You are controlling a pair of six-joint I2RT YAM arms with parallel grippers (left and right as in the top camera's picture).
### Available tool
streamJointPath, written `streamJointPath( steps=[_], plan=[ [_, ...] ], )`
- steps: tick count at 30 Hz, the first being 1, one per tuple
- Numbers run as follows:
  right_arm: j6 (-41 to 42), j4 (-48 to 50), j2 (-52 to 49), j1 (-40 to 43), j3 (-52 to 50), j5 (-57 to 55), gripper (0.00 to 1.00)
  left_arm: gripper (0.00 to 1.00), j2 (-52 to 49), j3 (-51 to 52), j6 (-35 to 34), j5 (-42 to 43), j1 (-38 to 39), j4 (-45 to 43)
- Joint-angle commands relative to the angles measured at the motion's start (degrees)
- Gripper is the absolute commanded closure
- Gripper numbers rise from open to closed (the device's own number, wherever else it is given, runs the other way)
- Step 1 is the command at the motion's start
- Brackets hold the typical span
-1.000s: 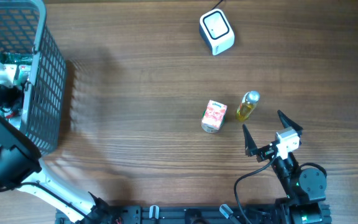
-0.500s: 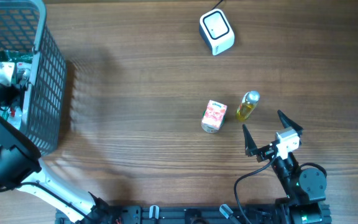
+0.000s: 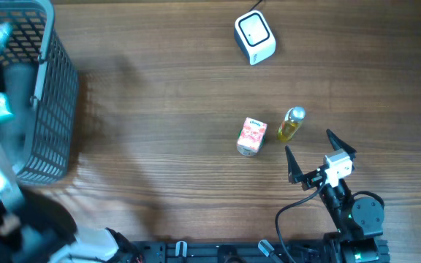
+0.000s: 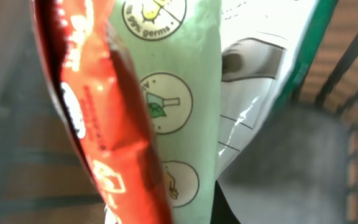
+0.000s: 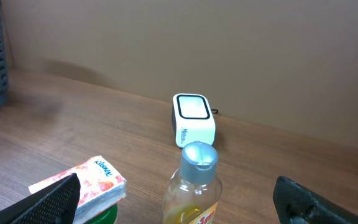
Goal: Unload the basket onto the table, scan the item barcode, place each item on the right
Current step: 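Grasp the green 3M packet in the basket with the left gripper and lift, then carry the green packet out and lay it flat on the table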
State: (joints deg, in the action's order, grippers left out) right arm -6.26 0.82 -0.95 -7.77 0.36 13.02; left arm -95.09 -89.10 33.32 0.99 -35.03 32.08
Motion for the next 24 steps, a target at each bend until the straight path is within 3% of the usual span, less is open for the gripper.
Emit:
streamJointPath(
  steps=[1, 6, 12, 19, 24],
  plan=[
    [0.2, 0.2, -0.1, 0.0, -0.1, 0.1, 0.0, 0.96, 11.2, -0.9, -3.3, 1.2, 2.8, -2.0],
    [0.2, 0.2, -0.1, 0.0, -0.1, 0.1, 0.0, 0.96, 19.3, -0.9, -16.3, 1.2, 9.5, -2.1],
    [0.3, 0.2, -0.1, 0.0, -0.1, 0.1, 0.0, 0.96, 23.9, -0.9, -28.5, 1.4, 23.4, 8.1],
    [0.3, 0.2, -0.1, 0.0, -0.1, 0.1, 0.0, 0.96, 20.7, -0.8, -40.3, 1.1, 38.9, 24.0],
    [0.3, 0.2, -0.1, 0.0, -0.1, 0.1, 0.0, 0.96, 13.7, 1.2, -43.6, 0.1, 47.2, 27.8]
  ],
)
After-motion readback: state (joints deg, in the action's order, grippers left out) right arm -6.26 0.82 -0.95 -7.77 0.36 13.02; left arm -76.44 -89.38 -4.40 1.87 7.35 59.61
